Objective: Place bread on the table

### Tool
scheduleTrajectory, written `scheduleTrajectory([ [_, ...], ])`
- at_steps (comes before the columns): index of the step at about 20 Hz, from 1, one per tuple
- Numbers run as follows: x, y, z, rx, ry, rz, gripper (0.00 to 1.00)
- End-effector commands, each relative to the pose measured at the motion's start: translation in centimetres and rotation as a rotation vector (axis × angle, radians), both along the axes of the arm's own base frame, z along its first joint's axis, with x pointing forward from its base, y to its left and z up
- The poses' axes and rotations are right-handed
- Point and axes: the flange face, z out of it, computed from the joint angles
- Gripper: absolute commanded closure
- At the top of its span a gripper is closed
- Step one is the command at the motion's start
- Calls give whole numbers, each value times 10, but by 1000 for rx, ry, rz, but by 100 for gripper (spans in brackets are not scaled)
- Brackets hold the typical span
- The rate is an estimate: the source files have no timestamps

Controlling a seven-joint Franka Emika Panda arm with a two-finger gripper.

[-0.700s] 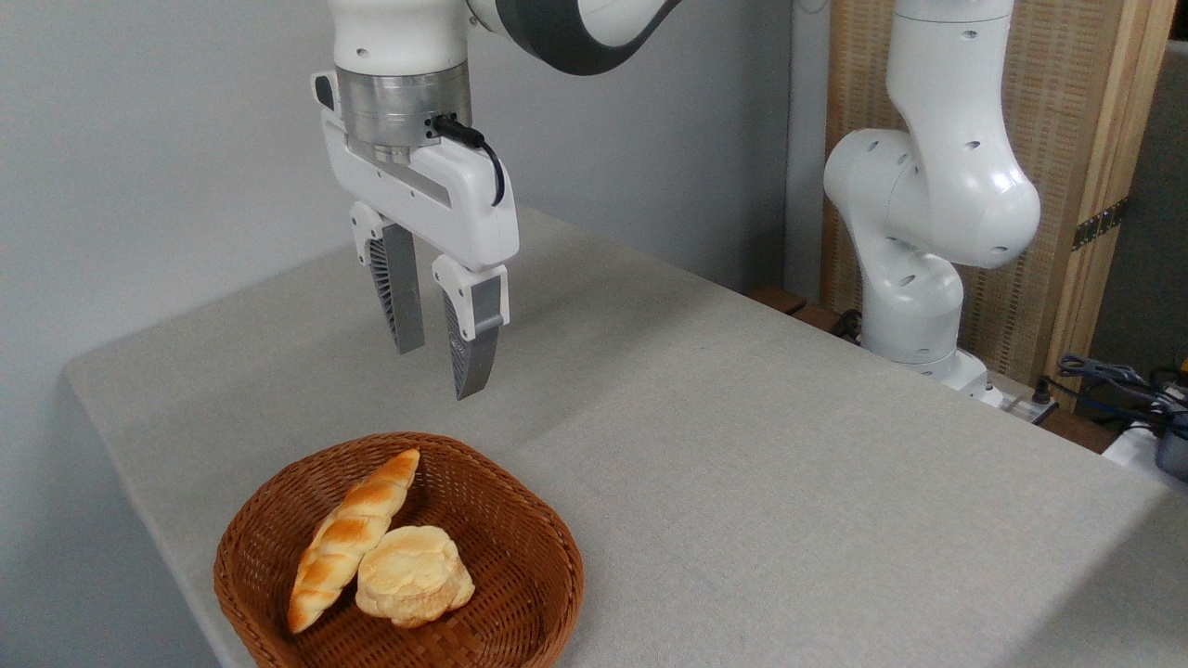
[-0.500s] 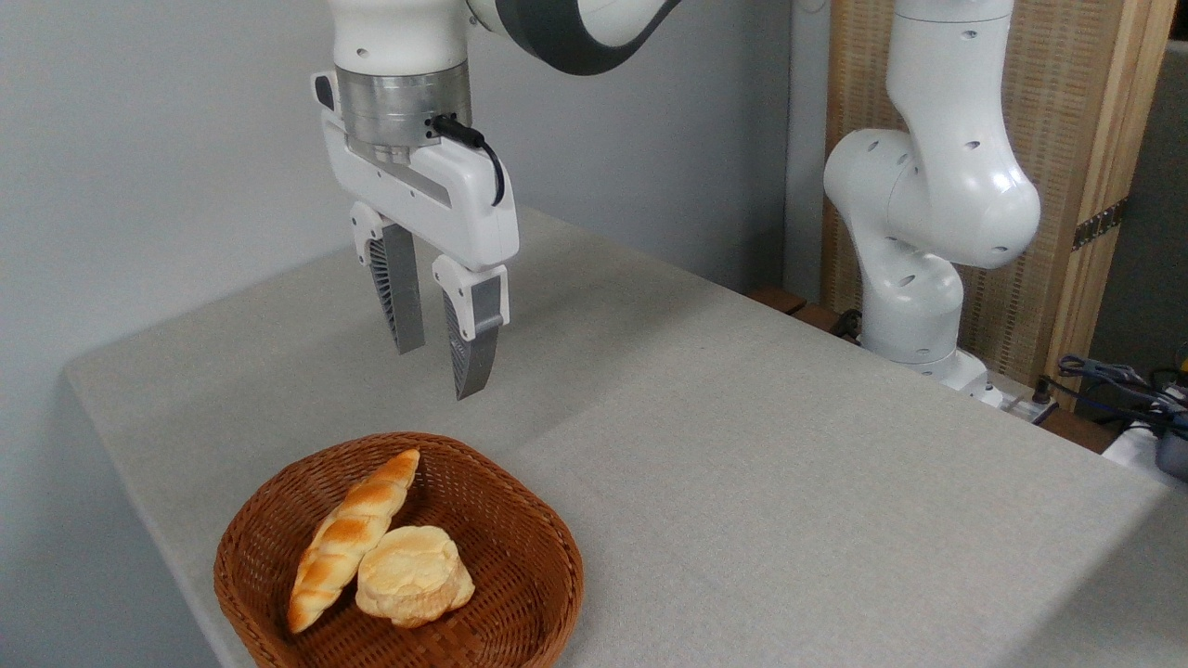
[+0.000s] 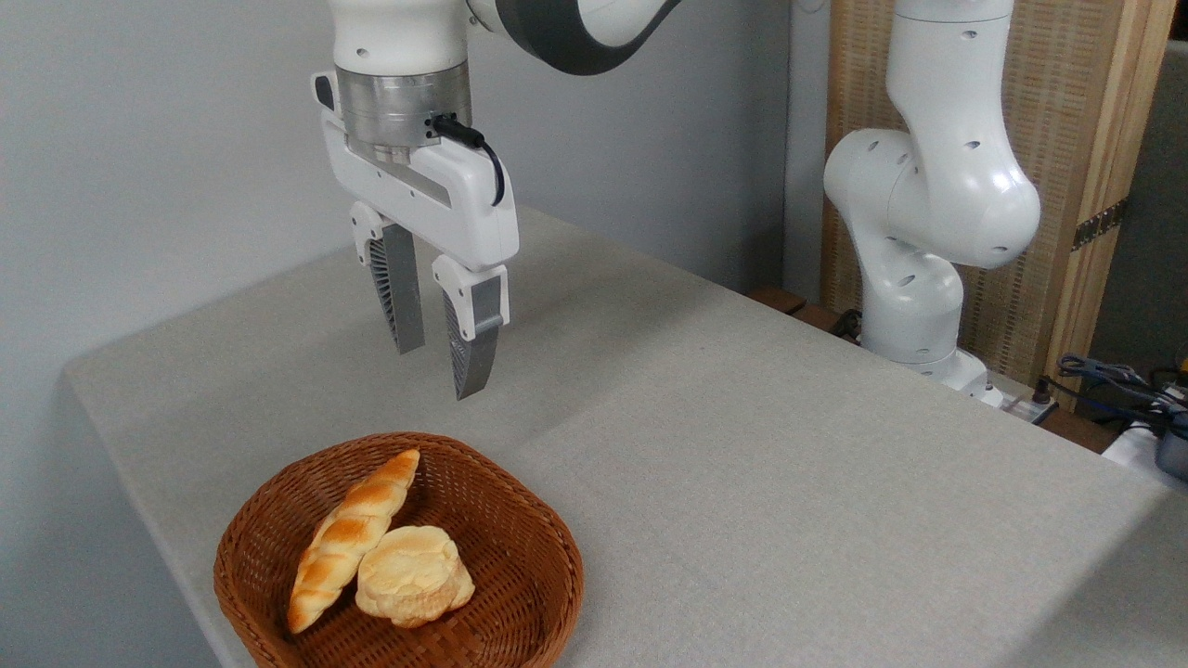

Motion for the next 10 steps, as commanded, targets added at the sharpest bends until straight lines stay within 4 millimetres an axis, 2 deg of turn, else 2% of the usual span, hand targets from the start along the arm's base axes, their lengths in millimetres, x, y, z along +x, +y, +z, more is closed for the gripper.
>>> scheduleTrajectory([
  [1, 1, -1, 3, -2, 5, 11, 0],
  [10, -1, 1, 5, -1, 13, 7, 0],
])
